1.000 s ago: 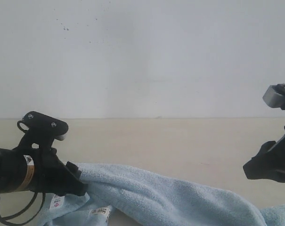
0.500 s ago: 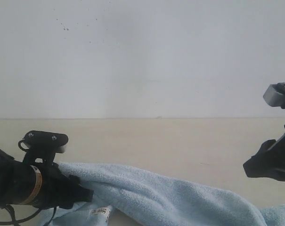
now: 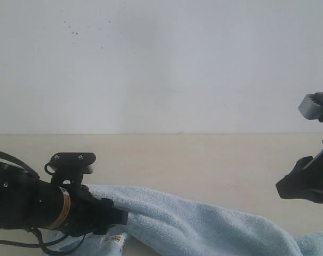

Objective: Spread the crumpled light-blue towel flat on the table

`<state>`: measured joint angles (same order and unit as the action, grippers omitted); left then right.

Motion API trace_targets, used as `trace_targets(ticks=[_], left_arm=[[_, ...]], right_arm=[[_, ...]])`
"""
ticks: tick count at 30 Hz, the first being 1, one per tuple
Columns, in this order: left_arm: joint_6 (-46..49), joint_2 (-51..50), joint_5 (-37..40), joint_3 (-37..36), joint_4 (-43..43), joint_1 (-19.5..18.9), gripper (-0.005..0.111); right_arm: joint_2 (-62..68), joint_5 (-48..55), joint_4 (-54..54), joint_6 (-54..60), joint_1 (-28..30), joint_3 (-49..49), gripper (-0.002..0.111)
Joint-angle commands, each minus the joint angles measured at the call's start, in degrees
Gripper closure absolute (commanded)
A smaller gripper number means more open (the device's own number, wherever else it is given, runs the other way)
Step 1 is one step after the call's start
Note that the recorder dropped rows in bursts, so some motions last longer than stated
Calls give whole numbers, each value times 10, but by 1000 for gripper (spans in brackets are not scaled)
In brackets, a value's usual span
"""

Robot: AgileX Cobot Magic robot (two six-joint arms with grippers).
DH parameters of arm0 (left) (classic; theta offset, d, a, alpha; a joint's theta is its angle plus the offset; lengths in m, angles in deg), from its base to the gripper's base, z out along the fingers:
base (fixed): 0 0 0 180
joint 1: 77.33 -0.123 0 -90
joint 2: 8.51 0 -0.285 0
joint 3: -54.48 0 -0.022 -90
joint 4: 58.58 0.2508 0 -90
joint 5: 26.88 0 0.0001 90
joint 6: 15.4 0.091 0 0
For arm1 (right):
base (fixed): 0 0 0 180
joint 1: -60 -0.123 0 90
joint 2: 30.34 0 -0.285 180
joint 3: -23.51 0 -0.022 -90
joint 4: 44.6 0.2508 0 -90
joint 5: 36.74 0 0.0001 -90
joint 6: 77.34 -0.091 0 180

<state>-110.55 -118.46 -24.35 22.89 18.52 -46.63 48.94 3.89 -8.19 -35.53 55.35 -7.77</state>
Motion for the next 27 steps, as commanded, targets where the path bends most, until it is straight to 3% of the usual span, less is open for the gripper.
trace_targets(ticks=[1,15,23,27], left_arm=[[-6,-12,33,7,-2,6,52],[-6,-52,60,23,-2,6,54],[-4,-52,102,24,4,6,89],[-4,-52,102,24,4,6,97]], right_arm=[[0,-2,3,5,1,-1,66],[0,-9,3,7,1,-1,66],[0,-9,3,8,1,-1,66],[0,-6,3,8,1,-1,66]])
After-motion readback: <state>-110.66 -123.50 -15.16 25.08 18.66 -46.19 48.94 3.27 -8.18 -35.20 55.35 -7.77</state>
